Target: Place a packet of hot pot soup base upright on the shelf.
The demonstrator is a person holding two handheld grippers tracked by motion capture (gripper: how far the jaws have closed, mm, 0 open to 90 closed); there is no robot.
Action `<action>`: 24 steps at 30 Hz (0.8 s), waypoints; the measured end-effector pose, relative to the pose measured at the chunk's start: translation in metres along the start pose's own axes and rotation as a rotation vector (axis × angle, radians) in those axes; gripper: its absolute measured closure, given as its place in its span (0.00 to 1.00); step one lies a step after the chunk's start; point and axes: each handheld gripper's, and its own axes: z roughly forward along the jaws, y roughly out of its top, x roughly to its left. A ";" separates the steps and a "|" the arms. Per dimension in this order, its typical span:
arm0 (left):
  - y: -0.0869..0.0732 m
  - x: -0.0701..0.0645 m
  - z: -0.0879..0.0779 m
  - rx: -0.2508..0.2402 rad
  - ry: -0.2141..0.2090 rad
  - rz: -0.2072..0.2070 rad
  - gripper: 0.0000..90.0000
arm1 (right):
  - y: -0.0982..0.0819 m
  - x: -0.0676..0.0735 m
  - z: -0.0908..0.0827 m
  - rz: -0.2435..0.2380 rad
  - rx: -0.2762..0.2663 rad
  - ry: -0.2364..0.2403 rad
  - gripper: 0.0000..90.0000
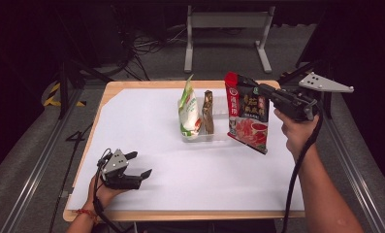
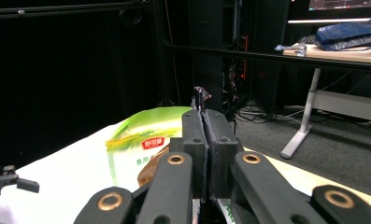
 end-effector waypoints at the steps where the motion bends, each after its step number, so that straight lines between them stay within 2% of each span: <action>1: 0.000 0.000 0.000 0.000 -0.001 0.000 0.19 | 0.001 -0.001 0.002 0.006 -0.003 -0.001 0.98; 9: 0.000 -0.001 0.000 0.002 -0.001 0.000 0.19 | 0.006 -0.007 0.023 -0.020 0.010 -0.040 0.98; 14: -0.001 -0.001 0.000 0.002 -0.006 -0.003 0.19 | 0.004 -0.015 0.037 -0.007 0.018 -0.055 0.98; 24: 0.001 -0.001 0.001 -0.006 -0.010 -0.007 0.19 | 0.002 -0.022 0.067 0.002 0.022 -0.065 0.98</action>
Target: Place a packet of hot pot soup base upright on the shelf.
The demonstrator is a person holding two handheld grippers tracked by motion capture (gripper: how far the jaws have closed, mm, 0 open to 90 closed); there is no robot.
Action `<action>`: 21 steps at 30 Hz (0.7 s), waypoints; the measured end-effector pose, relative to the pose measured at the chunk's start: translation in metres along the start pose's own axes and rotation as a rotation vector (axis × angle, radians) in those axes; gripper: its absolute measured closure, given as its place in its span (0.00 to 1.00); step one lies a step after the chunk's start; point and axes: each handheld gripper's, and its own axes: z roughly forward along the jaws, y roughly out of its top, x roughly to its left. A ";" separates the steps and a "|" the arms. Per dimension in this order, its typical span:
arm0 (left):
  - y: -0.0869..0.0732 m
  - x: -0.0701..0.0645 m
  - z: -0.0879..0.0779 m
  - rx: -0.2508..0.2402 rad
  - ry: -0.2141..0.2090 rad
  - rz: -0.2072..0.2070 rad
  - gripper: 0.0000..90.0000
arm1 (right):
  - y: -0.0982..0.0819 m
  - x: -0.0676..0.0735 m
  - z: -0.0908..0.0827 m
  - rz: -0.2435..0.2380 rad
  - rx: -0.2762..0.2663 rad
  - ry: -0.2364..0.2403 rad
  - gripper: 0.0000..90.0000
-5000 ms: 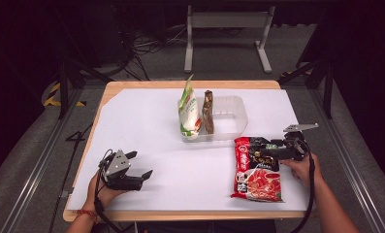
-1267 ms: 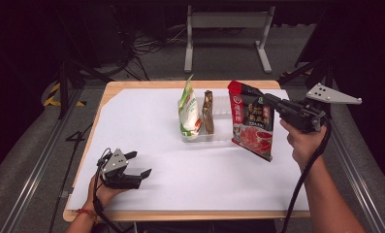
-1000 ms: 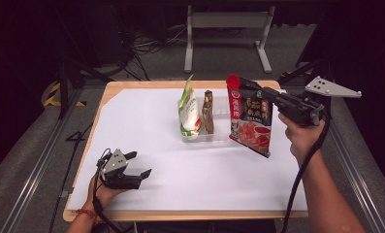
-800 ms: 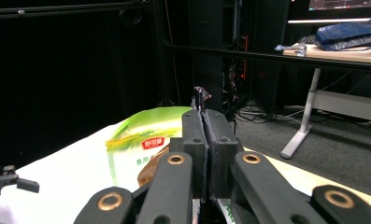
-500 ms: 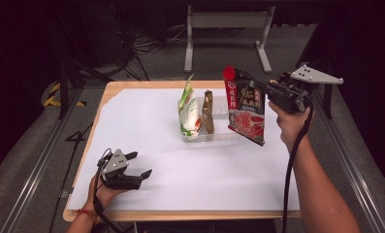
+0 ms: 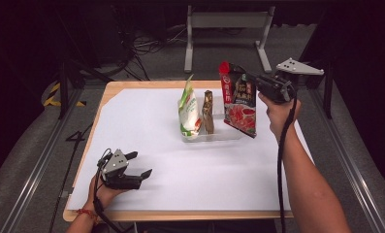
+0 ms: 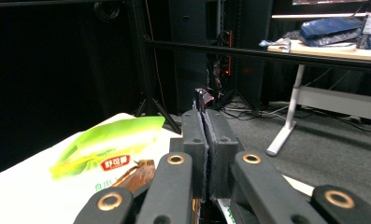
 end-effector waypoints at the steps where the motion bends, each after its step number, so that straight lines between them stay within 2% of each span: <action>1: 0.000 0.000 0.000 0.002 0.000 0.003 0.19 | 0.000 0.000 0.004 -0.003 0.003 -0.002 0.98; 6: 0.001 0.001 0.000 -0.007 -0.009 0.000 0.19 | 0.000 0.000 0.024 -0.021 0.011 -0.006 0.97; 13: 0.001 0.001 0.000 -0.003 -0.014 0.006 0.19 | -0.011 -0.002 0.049 -0.006 0.023 0.007 0.97; 15: 0.001 0.000 0.001 -0.001 -0.021 0.004 0.19 | -0.014 -0.004 0.053 0.011 0.013 0.017 0.97; 18: 0.001 0.000 0.002 0.004 -0.019 0.010 0.19 | -0.019 -0.004 0.056 -0.010 0.015 0.011 0.97; 21: 0.001 -0.001 0.002 0.005 -0.022 0.014 0.19 | -0.025 -0.005 0.055 -0.001 0.000 0.026 0.97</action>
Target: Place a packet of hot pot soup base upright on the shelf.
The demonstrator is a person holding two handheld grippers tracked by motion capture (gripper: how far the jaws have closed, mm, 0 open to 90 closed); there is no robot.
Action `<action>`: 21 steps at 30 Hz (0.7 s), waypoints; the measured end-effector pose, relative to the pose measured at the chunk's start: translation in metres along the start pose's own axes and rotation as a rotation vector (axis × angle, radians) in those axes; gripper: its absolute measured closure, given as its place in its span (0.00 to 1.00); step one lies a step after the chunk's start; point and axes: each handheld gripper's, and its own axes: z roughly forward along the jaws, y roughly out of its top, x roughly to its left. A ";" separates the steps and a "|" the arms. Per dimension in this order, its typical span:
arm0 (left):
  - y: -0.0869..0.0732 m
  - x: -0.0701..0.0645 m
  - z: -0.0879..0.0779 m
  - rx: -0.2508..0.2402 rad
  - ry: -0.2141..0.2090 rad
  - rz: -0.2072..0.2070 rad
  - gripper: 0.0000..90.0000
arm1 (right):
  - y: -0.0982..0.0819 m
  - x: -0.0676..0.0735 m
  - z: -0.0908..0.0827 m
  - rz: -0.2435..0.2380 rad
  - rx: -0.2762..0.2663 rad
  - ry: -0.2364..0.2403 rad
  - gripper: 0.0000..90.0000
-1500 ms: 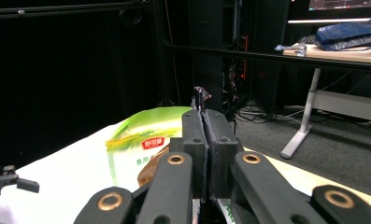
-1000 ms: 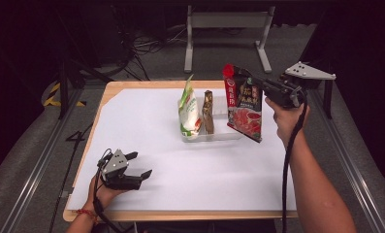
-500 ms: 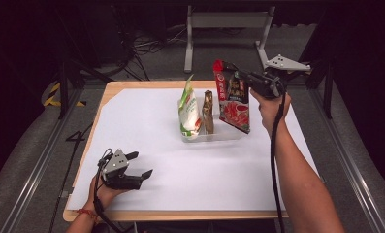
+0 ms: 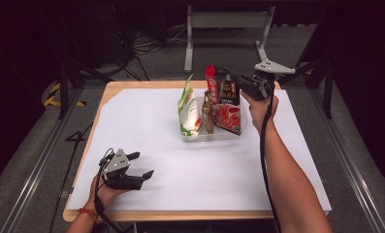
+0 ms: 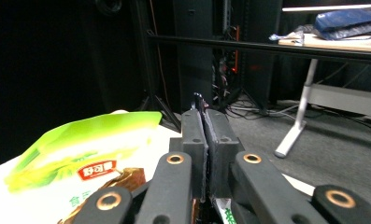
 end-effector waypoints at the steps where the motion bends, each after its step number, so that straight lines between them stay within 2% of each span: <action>1: 0.000 0.000 0.000 0.000 0.000 0.000 0.19 | -0.003 0.000 -0.001 -0.005 -0.001 -0.002 0.97; 8: 0.001 -0.002 0.001 0.008 -0.003 0.009 0.19 | -0.014 -0.002 -0.011 0.001 -0.039 0.019 0.95; 11: 0.001 -0.002 0.002 0.012 -0.004 0.011 0.19 | -0.017 -0.002 -0.015 -0.019 -0.032 0.013 0.91; 13: 0.000 -0.002 0.001 0.013 -0.007 0.011 0.19 | -0.018 -0.003 -0.016 -0.030 -0.026 0.000 0.83; 15: 0.000 -0.002 0.001 0.014 -0.011 0.012 0.19 | -0.021 -0.005 -0.020 -0.031 -0.025 0.008 0.81; 17: 0.000 -0.002 0.002 0.022 -0.009 0.016 0.19 | -0.022 -0.006 -0.023 -0.039 -0.014 -0.011 0.76; 21: 0.000 -0.002 0.002 0.024 -0.007 0.020 0.19 | -0.025 -0.008 -0.029 -0.049 0.002 -0.021 0.76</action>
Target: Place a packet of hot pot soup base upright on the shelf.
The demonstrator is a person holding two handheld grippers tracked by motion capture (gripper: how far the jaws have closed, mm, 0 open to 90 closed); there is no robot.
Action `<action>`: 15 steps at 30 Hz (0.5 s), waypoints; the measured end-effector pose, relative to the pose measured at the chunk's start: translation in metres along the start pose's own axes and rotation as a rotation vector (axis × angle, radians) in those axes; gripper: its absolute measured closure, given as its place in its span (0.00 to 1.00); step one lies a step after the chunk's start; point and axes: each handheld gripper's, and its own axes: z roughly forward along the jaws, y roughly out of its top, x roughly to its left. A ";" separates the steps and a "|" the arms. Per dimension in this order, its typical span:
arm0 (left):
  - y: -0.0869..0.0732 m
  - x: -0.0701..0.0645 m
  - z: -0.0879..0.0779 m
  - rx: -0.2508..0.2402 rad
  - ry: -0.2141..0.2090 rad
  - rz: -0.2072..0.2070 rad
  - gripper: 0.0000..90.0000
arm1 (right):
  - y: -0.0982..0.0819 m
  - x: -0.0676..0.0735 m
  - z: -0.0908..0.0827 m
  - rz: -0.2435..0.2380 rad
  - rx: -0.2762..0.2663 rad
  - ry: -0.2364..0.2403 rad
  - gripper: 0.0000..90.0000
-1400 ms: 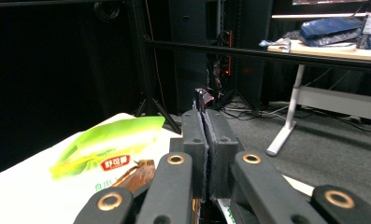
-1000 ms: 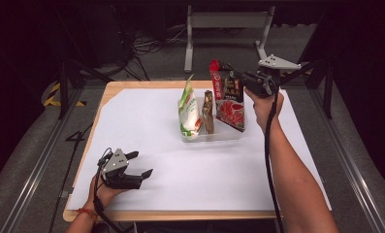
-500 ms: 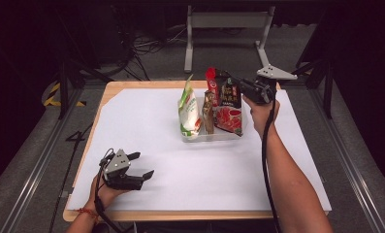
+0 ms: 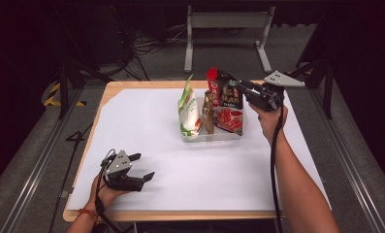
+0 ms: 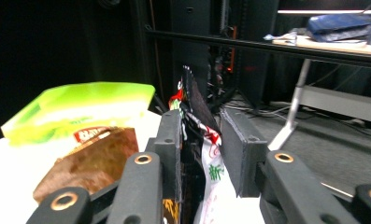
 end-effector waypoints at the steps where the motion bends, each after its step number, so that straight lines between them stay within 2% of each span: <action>1: 0.000 0.000 0.000 -0.002 0.000 -0.002 0.19 | -0.001 0.000 -0.003 0.001 0.001 0.000 0.77; 9: 0.000 -0.001 0.000 0.000 -0.002 -0.003 0.19 | -0.010 0.002 -0.011 -0.034 0.051 0.005 0.83; 15: -0.001 -0.001 -0.001 0.000 -0.003 -0.007 0.20 | -0.029 0.005 -0.017 -0.035 0.091 0.034 0.90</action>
